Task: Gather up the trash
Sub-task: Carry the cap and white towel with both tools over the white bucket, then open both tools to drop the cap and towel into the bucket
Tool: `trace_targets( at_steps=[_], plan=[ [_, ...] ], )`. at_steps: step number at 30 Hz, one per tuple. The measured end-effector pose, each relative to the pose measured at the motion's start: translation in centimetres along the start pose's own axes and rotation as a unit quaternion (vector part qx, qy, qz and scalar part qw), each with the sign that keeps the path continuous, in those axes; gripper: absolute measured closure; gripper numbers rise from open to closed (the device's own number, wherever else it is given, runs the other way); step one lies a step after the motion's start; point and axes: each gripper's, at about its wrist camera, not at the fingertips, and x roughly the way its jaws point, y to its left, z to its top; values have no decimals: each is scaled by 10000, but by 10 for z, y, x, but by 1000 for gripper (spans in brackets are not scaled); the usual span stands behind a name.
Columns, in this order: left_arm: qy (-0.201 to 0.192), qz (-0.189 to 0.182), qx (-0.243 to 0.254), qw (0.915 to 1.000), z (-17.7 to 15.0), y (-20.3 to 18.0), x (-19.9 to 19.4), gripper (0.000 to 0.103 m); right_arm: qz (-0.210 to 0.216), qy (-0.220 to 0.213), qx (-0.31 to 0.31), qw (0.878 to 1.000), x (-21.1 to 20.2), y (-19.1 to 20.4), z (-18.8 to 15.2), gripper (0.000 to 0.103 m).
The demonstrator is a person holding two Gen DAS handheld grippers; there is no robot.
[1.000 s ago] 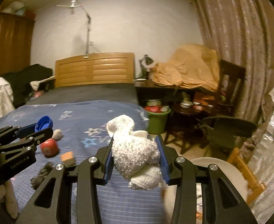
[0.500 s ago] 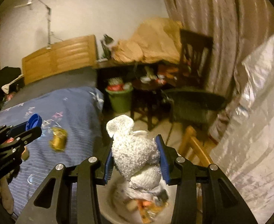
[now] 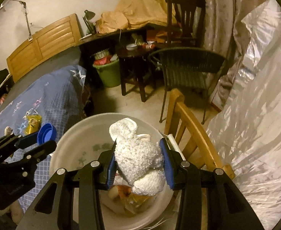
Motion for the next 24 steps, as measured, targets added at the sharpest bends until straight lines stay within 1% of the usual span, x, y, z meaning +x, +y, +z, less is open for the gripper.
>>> trace_targets(
  at_steps=[7,10,24],
  plan=[
    [84,6,34,10000,-3,-3,11,65,72,29,-22,10000,11,5,-7,61],
    [102,7,31,9999,-4,-2,11,65,64,9,-44,10000,4,13,-9,61],
    [144,-5,-30,9999,-6,2,16,65,72,20,-48,10000,6,15,-8,60]
  ],
)
